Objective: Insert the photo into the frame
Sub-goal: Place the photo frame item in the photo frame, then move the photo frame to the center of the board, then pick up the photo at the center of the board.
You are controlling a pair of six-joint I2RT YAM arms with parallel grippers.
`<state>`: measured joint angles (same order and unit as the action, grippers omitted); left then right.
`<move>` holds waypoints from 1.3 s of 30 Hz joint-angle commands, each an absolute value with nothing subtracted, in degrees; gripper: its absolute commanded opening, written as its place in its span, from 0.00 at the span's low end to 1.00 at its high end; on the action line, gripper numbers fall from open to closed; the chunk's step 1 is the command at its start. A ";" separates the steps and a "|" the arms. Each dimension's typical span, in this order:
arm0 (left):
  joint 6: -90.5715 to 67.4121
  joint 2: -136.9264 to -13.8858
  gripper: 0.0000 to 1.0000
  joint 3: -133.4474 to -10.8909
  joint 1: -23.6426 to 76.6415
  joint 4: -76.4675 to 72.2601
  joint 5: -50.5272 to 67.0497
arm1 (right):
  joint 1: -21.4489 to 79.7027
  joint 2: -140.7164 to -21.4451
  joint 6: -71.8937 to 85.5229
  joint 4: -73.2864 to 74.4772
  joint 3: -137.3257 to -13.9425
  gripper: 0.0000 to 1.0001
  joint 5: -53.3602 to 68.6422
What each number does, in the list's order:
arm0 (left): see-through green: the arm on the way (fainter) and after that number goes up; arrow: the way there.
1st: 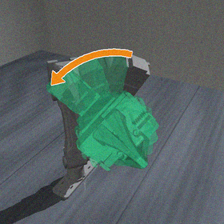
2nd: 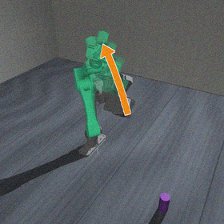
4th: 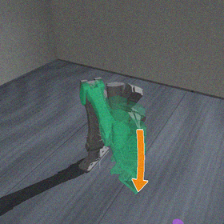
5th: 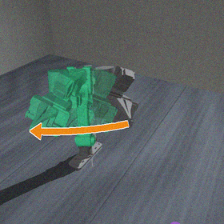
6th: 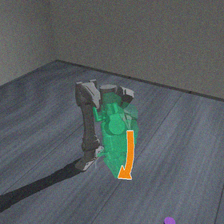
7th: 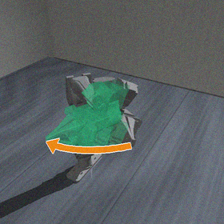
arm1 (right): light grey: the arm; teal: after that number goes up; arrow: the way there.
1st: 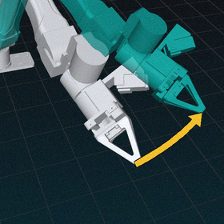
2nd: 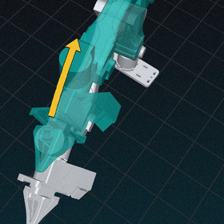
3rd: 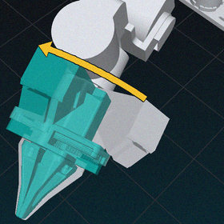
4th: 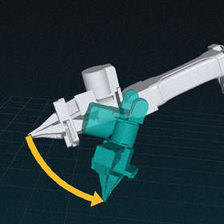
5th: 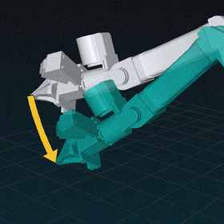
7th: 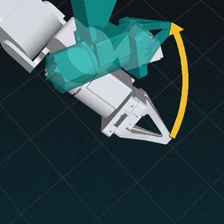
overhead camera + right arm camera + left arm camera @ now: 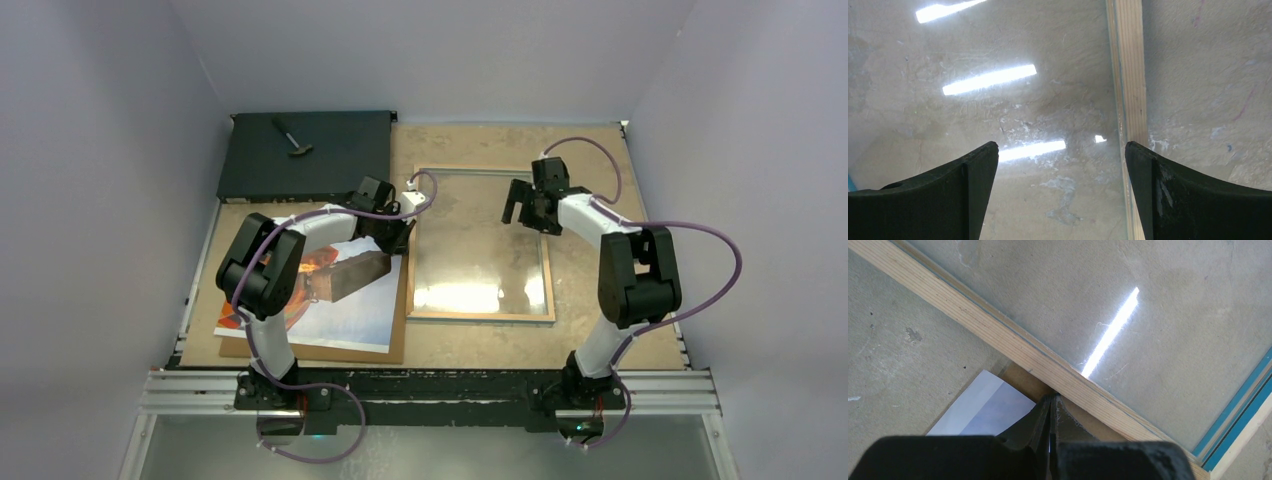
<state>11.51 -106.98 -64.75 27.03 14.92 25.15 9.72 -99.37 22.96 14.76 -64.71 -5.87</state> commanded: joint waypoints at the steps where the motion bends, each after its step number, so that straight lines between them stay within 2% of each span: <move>1: 11.04 -107.44 0.00 -63.64 26.51 16.15 25.62 | 9.58 -96.37 24.30 14.09 -63.82 0.99 -2.20; 9: 9.65 -107.67 0.00 -63.57 27.16 15.59 28.17 | 2.59 -91.36 26.53 12.76 -60.12 0.97 1.42; 22: 6.60 -112.67 0.00 -67.66 30.32 13.70 31.32 | 2.84 -84.77 26.87 14.23 -61.92 0.93 2.47; 29: 6.75 -113.87 0.00 -74.57 30.68 16.06 29.88 | 11.66 -83.40 30.12 14.18 -62.27 0.93 1.61; 35: 9.78 -106.70 0.00 -76.19 24.86 24.95 29.60 | 23.68 -85.87 35.29 11.31 -64.31 0.93 1.40; 39: 13.84 -99.23 0.15 -78.29 15.59 35.38 30.65 | 32.25 -90.34 38.63 8.88 -67.14 0.93 1.23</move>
<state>9.04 -109.49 -73.95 24.77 24.84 29.74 25.93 -86.96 33.91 12.32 -62.87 1.17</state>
